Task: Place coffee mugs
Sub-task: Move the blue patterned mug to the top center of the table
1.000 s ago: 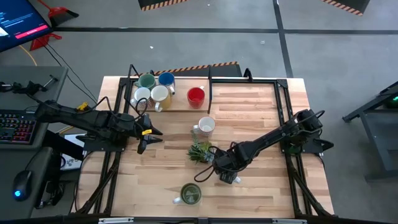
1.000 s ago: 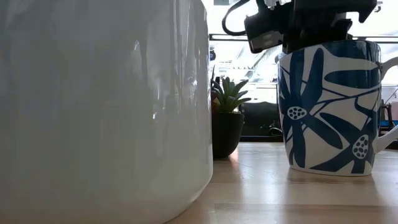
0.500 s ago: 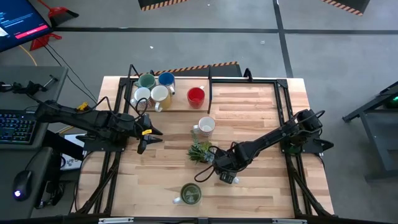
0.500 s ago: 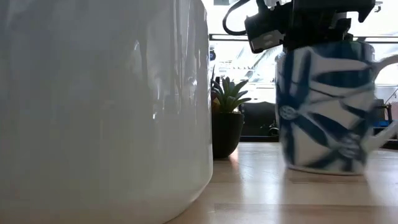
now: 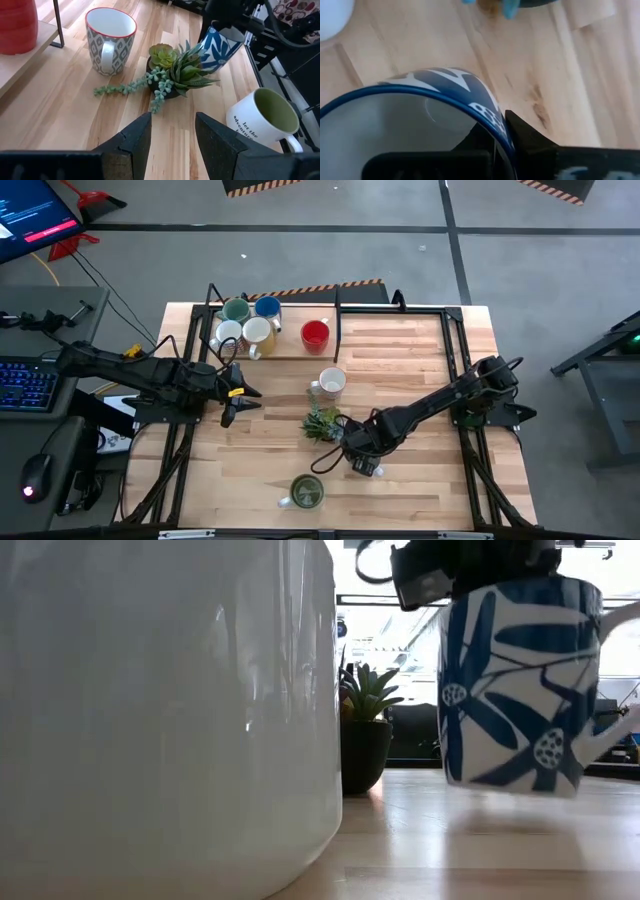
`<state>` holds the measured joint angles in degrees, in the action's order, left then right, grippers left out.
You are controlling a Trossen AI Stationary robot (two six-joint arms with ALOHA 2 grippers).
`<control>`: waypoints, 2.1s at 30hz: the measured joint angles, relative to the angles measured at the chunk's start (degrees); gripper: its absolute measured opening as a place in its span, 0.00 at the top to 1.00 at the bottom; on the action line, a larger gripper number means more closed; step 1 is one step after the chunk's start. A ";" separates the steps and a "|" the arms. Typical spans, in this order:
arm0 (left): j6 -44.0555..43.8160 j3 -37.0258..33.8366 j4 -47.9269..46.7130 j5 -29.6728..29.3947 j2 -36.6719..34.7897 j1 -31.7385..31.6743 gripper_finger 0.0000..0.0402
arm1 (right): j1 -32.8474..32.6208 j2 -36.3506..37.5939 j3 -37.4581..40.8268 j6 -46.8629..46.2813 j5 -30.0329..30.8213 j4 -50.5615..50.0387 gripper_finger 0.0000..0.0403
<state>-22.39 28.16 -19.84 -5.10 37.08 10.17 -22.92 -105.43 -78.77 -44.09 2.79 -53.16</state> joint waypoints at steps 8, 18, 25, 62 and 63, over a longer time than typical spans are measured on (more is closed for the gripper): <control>0.00 0.00 0.00 0.00 0.00 -0.02 0.65 | -0.39 0.00 -8.38 0.58 4.84 -13.14 1.00; -0.02 0.00 0.02 0.00 0.00 -0.01 0.65 | 2.03 0.04 -19.80 2.54 17.17 -26.42 1.00; -0.99 0.00 0.03 0.02 0.00 -0.02 0.65 | 9.06 0.04 -25.38 11.34 22.36 -27.22 1.00; -2.99 0.00 0.24 0.02 0.04 -0.02 0.65 | 52.78 5.52 -12.32 40.33 4.12 -17.60 1.00; -2.99 0.00 0.24 0.02 0.04 -0.02 0.65 | 52.98 5.85 -10.42 40.54 3.22 -14.97 1.00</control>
<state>-25.39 28.16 -19.59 -5.08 37.12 10.15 30.07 -99.57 -89.19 -3.54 6.02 -68.13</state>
